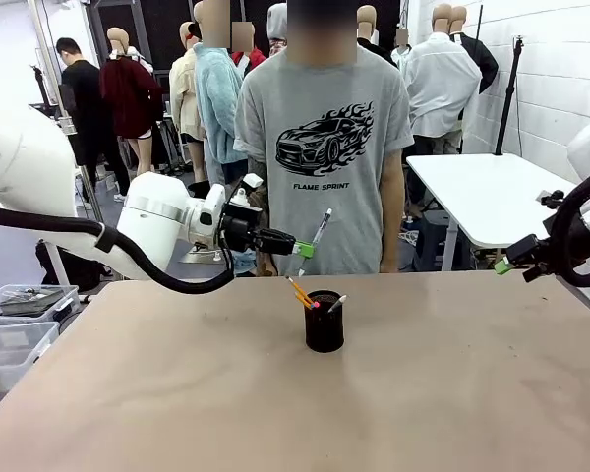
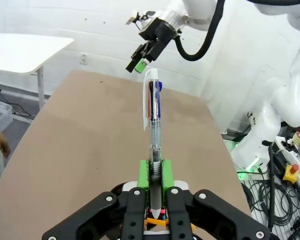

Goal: Place the pens into the pen holder.
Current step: Pick up a writing instrument from the table and place it into the Pen holder.

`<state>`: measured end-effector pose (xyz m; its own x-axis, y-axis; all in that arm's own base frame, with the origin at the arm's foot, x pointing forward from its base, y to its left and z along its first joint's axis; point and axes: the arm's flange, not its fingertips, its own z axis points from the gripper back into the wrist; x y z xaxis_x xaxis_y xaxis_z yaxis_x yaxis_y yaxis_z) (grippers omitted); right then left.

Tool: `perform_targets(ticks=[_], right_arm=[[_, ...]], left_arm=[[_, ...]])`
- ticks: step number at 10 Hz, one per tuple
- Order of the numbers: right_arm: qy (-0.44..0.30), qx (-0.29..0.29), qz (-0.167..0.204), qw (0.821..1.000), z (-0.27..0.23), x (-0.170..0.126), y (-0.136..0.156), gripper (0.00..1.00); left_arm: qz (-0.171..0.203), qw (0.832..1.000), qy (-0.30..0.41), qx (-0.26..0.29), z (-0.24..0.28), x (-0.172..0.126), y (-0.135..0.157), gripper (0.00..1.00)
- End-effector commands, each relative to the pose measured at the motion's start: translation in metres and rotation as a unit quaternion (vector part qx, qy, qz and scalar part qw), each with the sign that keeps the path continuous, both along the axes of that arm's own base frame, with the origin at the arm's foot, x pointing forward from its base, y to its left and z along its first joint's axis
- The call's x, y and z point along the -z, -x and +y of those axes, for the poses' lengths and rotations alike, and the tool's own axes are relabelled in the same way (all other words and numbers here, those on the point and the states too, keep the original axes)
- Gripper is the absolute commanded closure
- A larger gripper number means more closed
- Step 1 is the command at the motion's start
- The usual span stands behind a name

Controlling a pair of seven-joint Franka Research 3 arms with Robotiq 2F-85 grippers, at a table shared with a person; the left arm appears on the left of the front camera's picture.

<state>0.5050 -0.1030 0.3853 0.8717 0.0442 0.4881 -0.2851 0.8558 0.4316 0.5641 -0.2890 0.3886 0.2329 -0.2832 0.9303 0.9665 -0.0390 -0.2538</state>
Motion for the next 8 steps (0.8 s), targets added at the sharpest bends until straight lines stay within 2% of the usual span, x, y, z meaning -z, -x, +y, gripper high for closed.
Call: perform_targets(ticks=[1, 8], right_arm=[[0.004, -0.006, -0.004, 1.000, -0.001, 0.001, 0.001, 0.12], [0.004, -0.006, -0.004, 1.000, -0.001, 0.001, 0.001, 0.12]], left_arm=[[0.004, 1.000, 0.005, 0.018, -0.010, 0.004, -0.020, 1.00], [0.017, 0.997, 0.015, 0.077, -0.028, 0.053, -0.042, 1.00]])
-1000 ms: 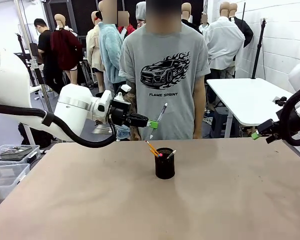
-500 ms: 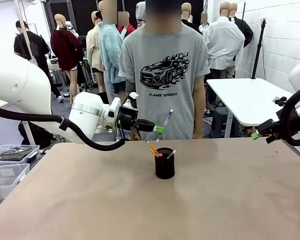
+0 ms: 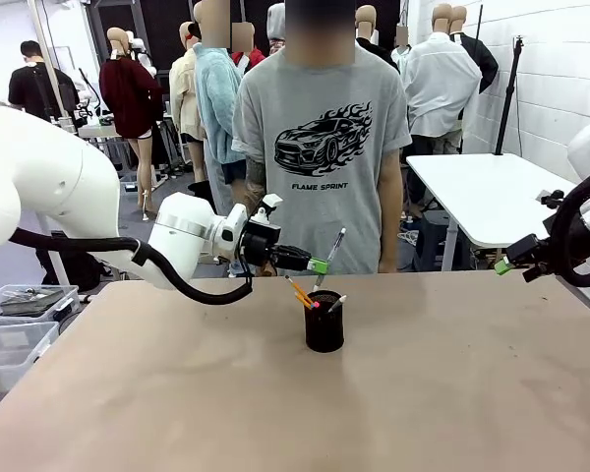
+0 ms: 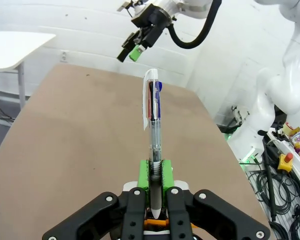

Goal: Place the pens into the pen holder.
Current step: Pick up a writing instrument from the table and place it into the Pen holder.

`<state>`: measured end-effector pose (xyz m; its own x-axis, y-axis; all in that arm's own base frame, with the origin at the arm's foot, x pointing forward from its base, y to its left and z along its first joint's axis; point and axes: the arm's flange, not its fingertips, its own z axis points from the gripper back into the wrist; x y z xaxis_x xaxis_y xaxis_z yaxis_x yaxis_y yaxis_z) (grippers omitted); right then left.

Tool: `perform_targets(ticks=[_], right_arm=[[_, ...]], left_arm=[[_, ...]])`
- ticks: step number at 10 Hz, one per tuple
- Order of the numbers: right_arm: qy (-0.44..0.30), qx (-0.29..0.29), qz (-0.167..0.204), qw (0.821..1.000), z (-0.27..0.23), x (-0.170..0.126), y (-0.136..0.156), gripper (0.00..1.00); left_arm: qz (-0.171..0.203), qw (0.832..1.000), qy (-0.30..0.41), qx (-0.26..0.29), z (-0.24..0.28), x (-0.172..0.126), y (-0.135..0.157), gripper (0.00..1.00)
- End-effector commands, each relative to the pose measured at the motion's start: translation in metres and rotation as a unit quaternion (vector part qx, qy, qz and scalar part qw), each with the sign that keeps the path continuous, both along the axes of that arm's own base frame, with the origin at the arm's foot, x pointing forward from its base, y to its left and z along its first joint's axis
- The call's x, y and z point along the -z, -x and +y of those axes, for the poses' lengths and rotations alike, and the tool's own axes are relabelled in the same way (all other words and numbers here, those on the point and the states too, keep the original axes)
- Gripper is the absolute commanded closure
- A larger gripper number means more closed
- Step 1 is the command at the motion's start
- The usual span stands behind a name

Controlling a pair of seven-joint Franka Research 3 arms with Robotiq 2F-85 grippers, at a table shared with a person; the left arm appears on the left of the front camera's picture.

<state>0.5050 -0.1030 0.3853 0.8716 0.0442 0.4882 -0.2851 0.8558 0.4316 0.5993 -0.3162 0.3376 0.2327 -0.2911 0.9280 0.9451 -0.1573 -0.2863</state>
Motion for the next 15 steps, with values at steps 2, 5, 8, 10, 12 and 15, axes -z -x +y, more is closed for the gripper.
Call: perform_targets(ticks=[2, 5, 8, 10, 12, 15], right_arm=[[0.004, -0.006, -0.004, 1.000, -0.001, 0.001, 0.001, 0.12], [0.004, -0.006, -0.004, 1.000, -0.001, 0.001, 0.001, 0.12], [0.004, -0.006, -0.004, 1.000, -0.001, 0.001, 0.001, 0.12], [0.004, -0.006, -0.004, 1.000, -0.001, 0.001, 0.001, 0.12], [0.004, -0.006, -0.004, 1.000, -0.001, 0.001, 0.001, 0.12], [0.004, -0.006, -0.004, 1.000, -0.001, 0.001, 0.001, 0.12]], left_arm=[[0.003, 0.999, 0.012, 0.035, -0.005, 0.017, -0.006, 1.00], [-0.005, 0.999, 0.014, 0.047, -0.005, 0.032, -0.009, 1.00], [-0.013, 0.999, 0.007, 0.046, -0.005, 0.039, -0.013, 1.00], [-0.010, 0.999, 0.001, 0.048, -0.004, 0.043, -0.013, 1.00], [-0.010, 0.999, -0.001, 0.052, -0.005, 0.043, -0.014, 0.74], [-0.016, 0.998, 0.004, 0.054, -0.003, 0.041, -0.013, 0.49]])
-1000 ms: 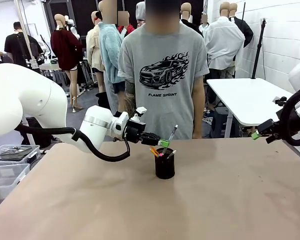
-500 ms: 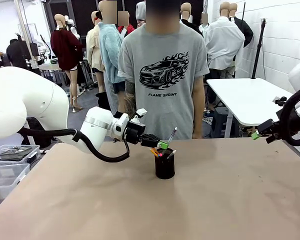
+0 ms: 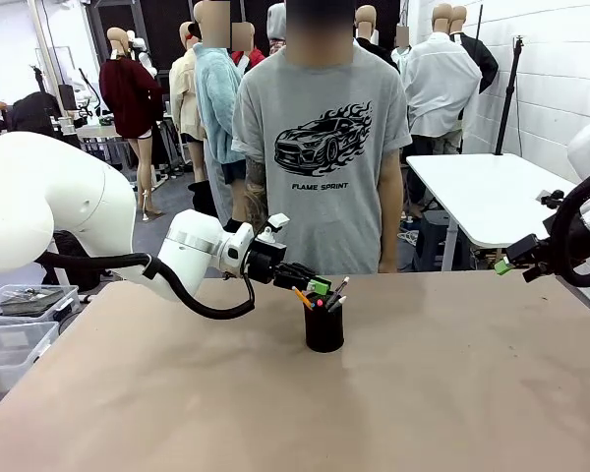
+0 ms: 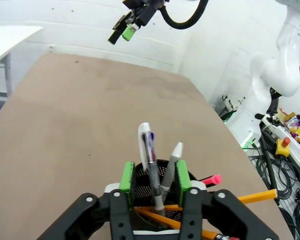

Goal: Place the pens into the pen holder.
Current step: Pick up a writing instrument from the table and place it into the Pen holder.

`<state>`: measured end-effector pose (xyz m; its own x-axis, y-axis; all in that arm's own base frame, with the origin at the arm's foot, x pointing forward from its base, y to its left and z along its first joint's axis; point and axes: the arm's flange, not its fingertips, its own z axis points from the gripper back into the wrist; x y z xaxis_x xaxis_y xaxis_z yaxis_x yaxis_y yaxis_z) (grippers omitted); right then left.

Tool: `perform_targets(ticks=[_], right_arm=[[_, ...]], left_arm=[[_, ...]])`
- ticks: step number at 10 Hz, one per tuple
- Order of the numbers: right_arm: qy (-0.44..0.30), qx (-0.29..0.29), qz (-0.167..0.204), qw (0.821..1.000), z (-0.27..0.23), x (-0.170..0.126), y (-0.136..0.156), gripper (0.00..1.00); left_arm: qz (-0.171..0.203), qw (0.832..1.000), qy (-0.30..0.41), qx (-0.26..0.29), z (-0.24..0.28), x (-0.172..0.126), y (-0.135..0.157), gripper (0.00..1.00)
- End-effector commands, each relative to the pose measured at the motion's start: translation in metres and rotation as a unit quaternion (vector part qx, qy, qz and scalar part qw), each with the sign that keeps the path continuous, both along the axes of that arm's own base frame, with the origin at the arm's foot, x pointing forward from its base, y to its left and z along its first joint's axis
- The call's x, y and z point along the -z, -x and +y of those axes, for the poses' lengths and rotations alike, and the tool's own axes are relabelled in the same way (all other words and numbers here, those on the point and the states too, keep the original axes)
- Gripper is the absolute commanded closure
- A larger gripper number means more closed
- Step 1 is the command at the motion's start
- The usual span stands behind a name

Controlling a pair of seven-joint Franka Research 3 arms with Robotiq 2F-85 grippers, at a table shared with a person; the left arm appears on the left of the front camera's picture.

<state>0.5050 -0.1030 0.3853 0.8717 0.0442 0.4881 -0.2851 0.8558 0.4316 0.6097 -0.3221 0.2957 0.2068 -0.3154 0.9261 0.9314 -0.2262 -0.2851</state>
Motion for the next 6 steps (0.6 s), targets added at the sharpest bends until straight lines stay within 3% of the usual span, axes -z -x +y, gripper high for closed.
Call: perform_targets(ticks=[1, 4, 6], right_arm=[[0.004, -0.006, -0.004, 1.000, -0.001, 0.001, 0.001, 0.12], [0.004, -0.006, -0.004, 1.000, -0.001, 0.001, 0.001, 0.12], [0.004, -0.006, -0.004, 1.000, -0.001, 0.001, 0.001, 0.12]], left_arm=[[-0.017, 1.000, 0.010, 0.018, 0.003, -0.003, -0.001, 0.49], [-0.034, 0.999, 0.015, 0.023, 0.003, -0.020, 0.010, 0.49], [-0.074, 0.997, 0.027, 0.020, 0.008, -0.056, 0.023, 0.49]])
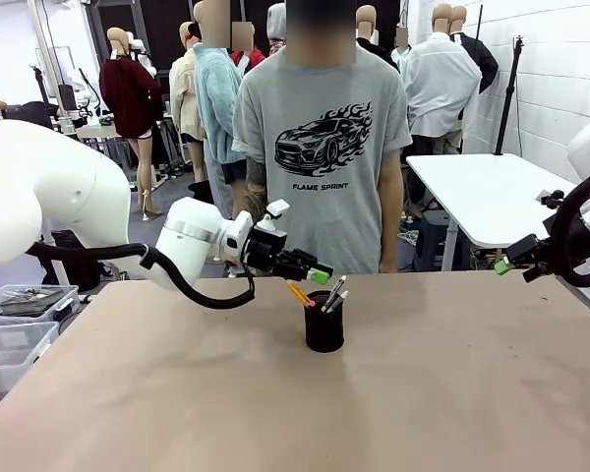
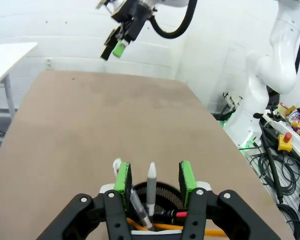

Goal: Place the pens into the pen holder.
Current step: Pick up a writing instrument from the table and place it into the Pen holder.

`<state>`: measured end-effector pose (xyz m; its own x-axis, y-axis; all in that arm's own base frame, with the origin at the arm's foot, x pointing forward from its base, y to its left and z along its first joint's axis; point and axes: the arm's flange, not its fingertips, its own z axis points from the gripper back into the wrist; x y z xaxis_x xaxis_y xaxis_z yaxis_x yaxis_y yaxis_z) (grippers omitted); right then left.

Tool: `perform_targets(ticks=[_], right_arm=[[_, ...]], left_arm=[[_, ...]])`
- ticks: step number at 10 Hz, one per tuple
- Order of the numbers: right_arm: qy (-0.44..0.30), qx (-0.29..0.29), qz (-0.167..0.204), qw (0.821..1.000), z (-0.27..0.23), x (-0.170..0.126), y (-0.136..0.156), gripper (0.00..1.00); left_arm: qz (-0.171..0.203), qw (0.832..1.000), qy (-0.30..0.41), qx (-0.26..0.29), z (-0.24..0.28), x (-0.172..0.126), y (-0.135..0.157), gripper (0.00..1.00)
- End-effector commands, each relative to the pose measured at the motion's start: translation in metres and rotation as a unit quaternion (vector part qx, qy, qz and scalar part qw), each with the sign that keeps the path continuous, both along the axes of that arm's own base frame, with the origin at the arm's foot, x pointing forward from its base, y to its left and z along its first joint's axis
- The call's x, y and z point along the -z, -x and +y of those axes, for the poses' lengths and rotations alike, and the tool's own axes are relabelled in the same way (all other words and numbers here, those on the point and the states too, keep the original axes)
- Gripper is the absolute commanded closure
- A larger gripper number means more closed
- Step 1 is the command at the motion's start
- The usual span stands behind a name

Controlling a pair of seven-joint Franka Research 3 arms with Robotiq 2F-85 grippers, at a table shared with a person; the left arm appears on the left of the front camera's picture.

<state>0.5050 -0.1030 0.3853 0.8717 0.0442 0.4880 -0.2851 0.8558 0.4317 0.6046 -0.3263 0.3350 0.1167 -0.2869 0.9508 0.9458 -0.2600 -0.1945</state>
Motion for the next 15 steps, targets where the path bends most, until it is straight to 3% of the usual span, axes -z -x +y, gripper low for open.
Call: perform_targets(ticks=[1, 4, 6, 7, 8, 10, 11, 12, 13, 15], right_arm=[[0.004, -0.006, -0.004, 1.000, -0.001, 0.001, 0.001, 0.12], [0.004, -0.006, -0.004, 1.000, -0.001, 0.001, 0.001, 0.12], [0.004, -0.006, -0.004, 1.000, -0.001, 0.001, 0.001, 0.12], [0.004, -0.006, -0.004, 1.000, -0.001, 0.001, 0.001, 0.12], [0.004, -0.006, -0.004, 1.000, -0.001, 0.001, 0.001, 0.12], [0.004, -0.006, -0.004, 1.000, -0.001, 0.001, 0.001, 0.12], [0.004, -0.006, -0.004, 1.000, -0.001, 0.001, 0.001, 0.12], [0.004, -0.006, -0.004, 1.000, -0.001, 0.001, 0.001, 0.12], [0.004, -0.006, -0.004, 1.000, -0.001, 0.001, 0.001, 0.12], [0.004, -0.006, -0.004, 1.000, -0.001, 0.001, 0.001, 0.12]], left_arm=[[-0.054, 0.998, 0.016, 0.002, 0.015, -0.039, 0.026, 0.49], [-0.043, 0.997, -0.031, -0.064, 0.047, -0.120, 0.078, 0.49], [-0.004, 0.975, -0.110, -0.193, 0.079, -0.156, 0.126, 0.49], [0.025, 0.949, -0.143, -0.279, 0.098, -0.167, 0.149, 0.49], [0.027, 0.928, -0.167, -0.332, 0.115, -0.174, 0.166, 0.49], [0.072, 0.890, -0.204, -0.402, 0.146, -0.182, 0.186, 0.49], [0.107, 0.865, -0.233, -0.432, 0.161, -0.181, 0.191, 0.40], [0.138, 0.827, -0.270, -0.474, 0.178, -0.180, 0.198, 0.20], [0.157, 0.809, -0.288, -0.488, 0.191, -0.180, 0.202, 0.00], [0.179, 0.775, -0.311, -0.521, 0.210, -0.174, 0.211, 0.00]])
